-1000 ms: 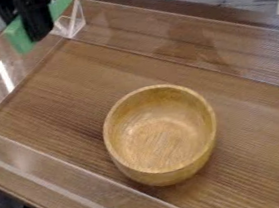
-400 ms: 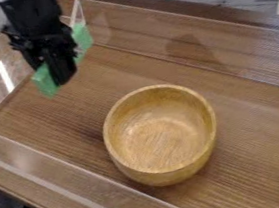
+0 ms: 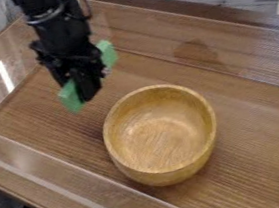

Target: Remove the green block from inside the brown bowl and put it on the table

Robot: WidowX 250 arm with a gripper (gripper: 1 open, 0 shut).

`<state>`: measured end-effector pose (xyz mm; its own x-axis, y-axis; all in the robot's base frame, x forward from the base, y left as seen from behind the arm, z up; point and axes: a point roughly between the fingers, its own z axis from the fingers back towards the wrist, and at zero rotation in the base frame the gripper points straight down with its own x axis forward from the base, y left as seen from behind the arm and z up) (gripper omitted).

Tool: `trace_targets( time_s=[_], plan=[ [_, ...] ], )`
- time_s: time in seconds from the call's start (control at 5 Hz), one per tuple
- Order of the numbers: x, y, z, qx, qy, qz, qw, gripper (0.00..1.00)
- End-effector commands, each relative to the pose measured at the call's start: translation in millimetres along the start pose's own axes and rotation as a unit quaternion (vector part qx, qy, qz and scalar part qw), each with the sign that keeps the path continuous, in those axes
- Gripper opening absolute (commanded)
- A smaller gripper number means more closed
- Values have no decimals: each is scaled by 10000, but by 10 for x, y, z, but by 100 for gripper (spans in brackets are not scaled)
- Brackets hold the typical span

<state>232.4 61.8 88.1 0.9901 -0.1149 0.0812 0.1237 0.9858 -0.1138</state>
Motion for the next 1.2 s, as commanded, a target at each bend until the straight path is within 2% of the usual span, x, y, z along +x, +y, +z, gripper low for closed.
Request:
trace_targets(
  time_s=[0.0, 1.0],
  plan=[
    [62, -36, 14, 119, -130, -117, 9998, 0],
    [63, -127, -65, 48, -27, -124, 9999, 0]
  ],
)
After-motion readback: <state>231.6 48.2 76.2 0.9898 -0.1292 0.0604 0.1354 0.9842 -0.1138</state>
